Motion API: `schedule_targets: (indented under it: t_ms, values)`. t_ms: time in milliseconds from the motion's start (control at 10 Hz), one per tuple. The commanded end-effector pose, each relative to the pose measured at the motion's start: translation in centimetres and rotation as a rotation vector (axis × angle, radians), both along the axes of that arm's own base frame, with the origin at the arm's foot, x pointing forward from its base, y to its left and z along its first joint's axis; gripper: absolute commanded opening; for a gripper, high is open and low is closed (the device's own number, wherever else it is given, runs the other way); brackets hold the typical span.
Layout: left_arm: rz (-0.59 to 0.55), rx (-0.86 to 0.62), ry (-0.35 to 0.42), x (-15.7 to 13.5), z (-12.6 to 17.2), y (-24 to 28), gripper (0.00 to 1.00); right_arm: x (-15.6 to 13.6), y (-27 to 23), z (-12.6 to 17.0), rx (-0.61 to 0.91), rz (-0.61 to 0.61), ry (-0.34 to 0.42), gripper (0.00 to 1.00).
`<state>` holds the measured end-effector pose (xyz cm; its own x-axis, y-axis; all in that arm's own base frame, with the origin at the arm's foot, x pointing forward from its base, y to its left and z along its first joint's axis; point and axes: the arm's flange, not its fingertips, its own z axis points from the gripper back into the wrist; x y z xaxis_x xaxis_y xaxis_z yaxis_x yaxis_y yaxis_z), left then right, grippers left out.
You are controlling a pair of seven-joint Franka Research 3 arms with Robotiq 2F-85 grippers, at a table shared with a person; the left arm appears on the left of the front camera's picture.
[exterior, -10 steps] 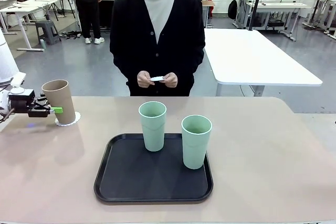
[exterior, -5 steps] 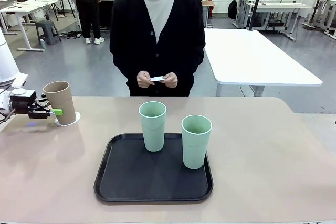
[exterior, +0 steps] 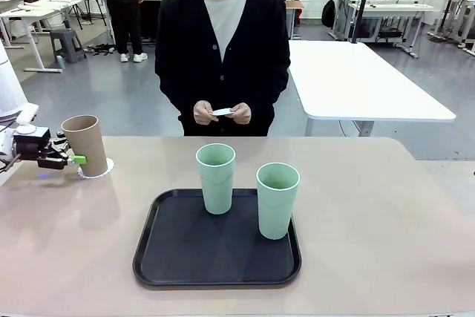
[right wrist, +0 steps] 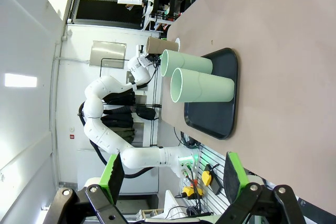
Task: Place coasters on the table and set cups on them.
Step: Pick up one Reusable plastic cup and place it on a coaster set by the human.
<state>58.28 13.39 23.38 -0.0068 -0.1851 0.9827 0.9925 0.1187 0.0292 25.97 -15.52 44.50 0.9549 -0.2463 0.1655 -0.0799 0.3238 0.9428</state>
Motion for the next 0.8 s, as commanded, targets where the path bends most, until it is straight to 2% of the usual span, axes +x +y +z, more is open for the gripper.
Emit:
schedule_targets:
  t_ms: [0,500,700]
  values:
    - [-0.014,0.038,0.005,0.3,0.2,0.5,1.0,0.3,-0.1,0.2,0.022,0.0,-0.028,1.0]
    - [-0.027,0.161,0.073,-0.4,1.1,1.8,1.0,0.3,-0.1,0.2,0.022,0.0,-0.028,1.0]
    - [-0.012,0.245,0.09,-1.5,2.8,3.1,1.0,0.3,-0.1,0.2,0.022,0.0,-0.028,1.0]
